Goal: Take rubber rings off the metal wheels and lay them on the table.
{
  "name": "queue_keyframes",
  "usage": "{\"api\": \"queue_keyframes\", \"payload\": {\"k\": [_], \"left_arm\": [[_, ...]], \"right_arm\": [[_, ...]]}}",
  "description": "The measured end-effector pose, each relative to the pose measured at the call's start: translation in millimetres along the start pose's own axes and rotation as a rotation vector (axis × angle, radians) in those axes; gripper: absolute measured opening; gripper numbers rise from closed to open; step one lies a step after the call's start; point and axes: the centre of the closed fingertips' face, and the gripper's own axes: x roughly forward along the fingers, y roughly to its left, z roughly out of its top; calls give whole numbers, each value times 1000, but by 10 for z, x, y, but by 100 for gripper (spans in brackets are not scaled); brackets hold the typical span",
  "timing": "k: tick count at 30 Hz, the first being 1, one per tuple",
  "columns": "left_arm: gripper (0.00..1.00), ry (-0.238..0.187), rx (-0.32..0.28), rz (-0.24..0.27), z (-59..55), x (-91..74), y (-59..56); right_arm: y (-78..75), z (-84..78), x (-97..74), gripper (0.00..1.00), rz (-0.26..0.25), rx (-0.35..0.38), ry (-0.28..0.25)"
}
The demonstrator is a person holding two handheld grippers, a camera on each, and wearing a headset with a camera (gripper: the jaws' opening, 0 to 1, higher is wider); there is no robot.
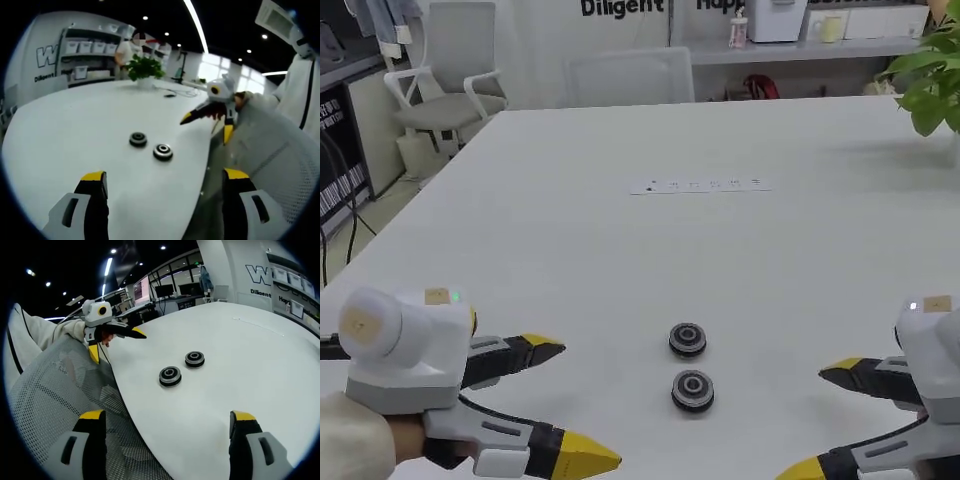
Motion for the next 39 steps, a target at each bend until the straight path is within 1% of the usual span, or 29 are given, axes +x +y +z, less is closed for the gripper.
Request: {"api": "queue_keyframes", "payload": {"k": [6,9,13,15,16,19,24,27,33,39], "left_arm": [[97,7,1,-12,-7,4,-14],[97,15,6,-21,-15,8,-21],[98,3,3,-24,12,-22,-11],[97,8,15,-25,13,-36,-14],[97,16,30,-26,9,-48,-16],[97,28,42,-34,-4,-70,-31],[98,35,30,-35,-40,-136,14],[97,17,26,-21,-10,-180,47],[96,49,50,-19,-71,-194,68],[96,56,53,-23,-91,-209,63]], "right_arm": [[-16,23,-12,100,-3,-3,-8],[-2,23,-21,100,5,-2,-8],[14,32,-35,100,12,-10,-3],[26,30,-38,100,21,-14,1],[31,20,-40,100,26,-22,10],[34,9,-48,100,34,-34,26],[-6,99,-86,100,39,-36,7],[-9,141,-97,100,44,-40,1],[-20,120,-95,100,56,-69,31],[-19,117,-106,100,66,-93,49]]}}
